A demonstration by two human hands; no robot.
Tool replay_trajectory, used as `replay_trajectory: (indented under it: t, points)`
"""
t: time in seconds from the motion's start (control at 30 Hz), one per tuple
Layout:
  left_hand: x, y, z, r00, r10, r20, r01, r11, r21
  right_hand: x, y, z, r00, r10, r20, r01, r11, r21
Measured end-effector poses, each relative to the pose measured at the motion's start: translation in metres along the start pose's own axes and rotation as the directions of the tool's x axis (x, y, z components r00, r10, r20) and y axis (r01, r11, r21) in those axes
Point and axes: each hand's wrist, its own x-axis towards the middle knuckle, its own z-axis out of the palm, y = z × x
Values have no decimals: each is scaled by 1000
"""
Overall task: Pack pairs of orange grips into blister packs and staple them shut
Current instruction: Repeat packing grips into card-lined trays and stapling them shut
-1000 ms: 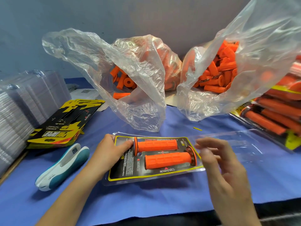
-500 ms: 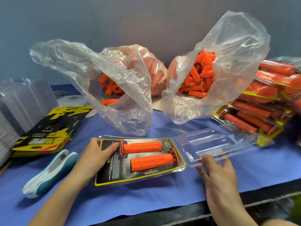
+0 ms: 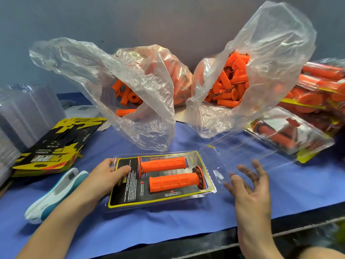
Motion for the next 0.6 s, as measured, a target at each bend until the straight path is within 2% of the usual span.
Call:
replay_trajectory:
  t: [0.1,0.17,0.23,0.27,0.3,0.33,0.37,0.4,0.43,0.47,0.53,0.6]
  points:
    - [-1,0,0,1000,-1,-15,1,1000,22,1,1,-3,995,97,-20,-94,990,100]
    - [-1,0,-1,1000,3,-18,-2,999,40,-6,0,-8,972,229,-46,-220,964,150]
    - [0,0,-2,1000,6,-19,-5,998,57,-17,0,-13,961,273,-34,-272,962,33]
    - [0,-1,-2,1000,5,-18,-4,998,66,-21,-1,-15,983,182,-1,-182,978,-101]
    - [0,-1,-3,1000,1,-16,1,997,75,-23,-3,-17,997,-7,71,25,964,-266]
    - [0,-1,-3,1000,-2,-15,3,997,80,-23,-7,-17,951,-234,203,299,864,-404]
    - [-1,-1,-3,1000,-4,-10,5,997,78,-21,-11,-16,838,-387,384,541,675,-501]
    - [-1,0,-2,1000,-3,-4,4,997,72,-16,-11,-15,698,-455,553,716,446,-537]
    - [-2,1,-3,1000,0,-4,1,997,71,-9,-10,-12,585,-454,672,809,270,-522]
    - [-3,1,-3,1000,1,-8,0,997,80,-3,-10,-10,530,-425,734,843,168,-511]
    - [-5,3,-4,1000,-6,-7,6,995,101,7,-6,-9,500,-369,784,859,97,-502]
    - [-5,4,-4,1000,-19,12,18,995,98,13,-1,-12,477,-384,791,869,69,-490]
